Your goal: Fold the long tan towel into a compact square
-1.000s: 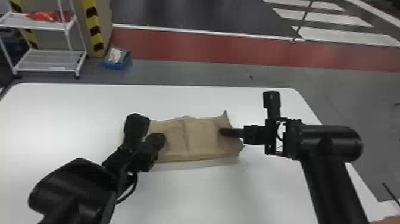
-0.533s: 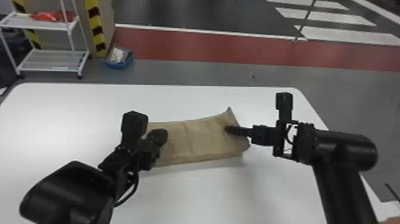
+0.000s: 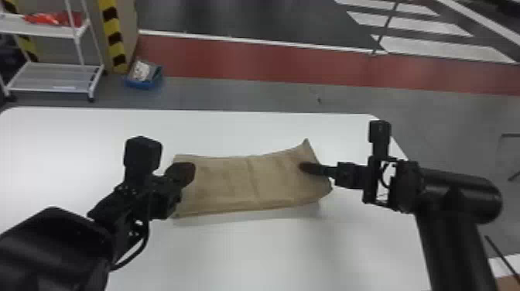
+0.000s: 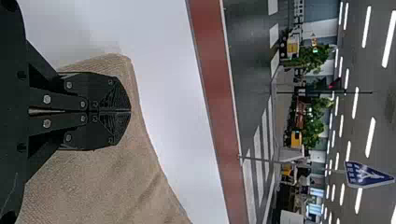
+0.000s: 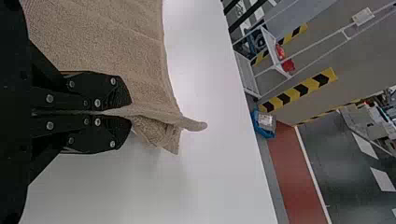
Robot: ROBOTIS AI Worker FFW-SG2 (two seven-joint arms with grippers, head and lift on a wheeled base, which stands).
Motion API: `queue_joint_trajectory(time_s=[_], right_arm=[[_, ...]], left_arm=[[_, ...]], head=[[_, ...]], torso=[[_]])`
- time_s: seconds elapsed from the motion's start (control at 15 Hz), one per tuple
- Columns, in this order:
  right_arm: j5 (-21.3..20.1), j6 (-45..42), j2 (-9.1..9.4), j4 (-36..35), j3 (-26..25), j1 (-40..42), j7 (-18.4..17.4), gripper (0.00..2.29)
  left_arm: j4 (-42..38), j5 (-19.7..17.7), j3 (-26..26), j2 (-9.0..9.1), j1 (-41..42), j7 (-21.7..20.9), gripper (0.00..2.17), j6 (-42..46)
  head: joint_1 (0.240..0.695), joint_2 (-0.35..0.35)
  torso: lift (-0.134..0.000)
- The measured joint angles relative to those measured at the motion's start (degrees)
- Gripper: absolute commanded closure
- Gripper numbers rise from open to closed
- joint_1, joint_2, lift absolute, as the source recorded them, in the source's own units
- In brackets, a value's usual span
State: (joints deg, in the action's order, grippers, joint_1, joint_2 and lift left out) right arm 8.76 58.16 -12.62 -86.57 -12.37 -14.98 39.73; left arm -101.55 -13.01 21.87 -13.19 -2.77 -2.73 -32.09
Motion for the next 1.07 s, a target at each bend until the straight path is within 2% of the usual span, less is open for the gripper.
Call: queue_joint_trajectory(time_s=[0.2,0.4,0.73,0.87,1.07], right_arm=[[1.55,3.17,0.17,-2.71,-0.11,0.39,-0.26,1.66],[3.15,6.61,0.60,-6.91,0.05,1.06,-0.51,1.65],[10.03,11.28,1.03,-13.10,0.26,1.33,-2.47,1.65],[11.16,12.70,2.22,-13.89,0.92,0.35,-3.61,1.65],[11.39,13.51,5.64,-14.15,2.18,-0.83,-4.47,1.65]], left_arm=[[1.75,0.48,0.27,-0.01,0.76,-1.17,2.07,0.02],[3.99,1.65,1.22,0.83,0.33,-1.41,2.07,0.13],[7.24,2.49,2.61,2.35,-1.12,-1.71,2.07,0.15],[7.71,2.53,3.04,3.01,-1.65,-1.91,2.07,0.13],[8.43,2.42,3.58,4.00,-1.93,-2.04,2.07,0.13]], head=[[0.695,-0.199],[0.695,-0.195],[0.695,-0.176],[0.695,-0.164],[0.695,-0.142]], torso=[[-0.124],[-0.124],[-0.124],[-0.124],[-0.124]])
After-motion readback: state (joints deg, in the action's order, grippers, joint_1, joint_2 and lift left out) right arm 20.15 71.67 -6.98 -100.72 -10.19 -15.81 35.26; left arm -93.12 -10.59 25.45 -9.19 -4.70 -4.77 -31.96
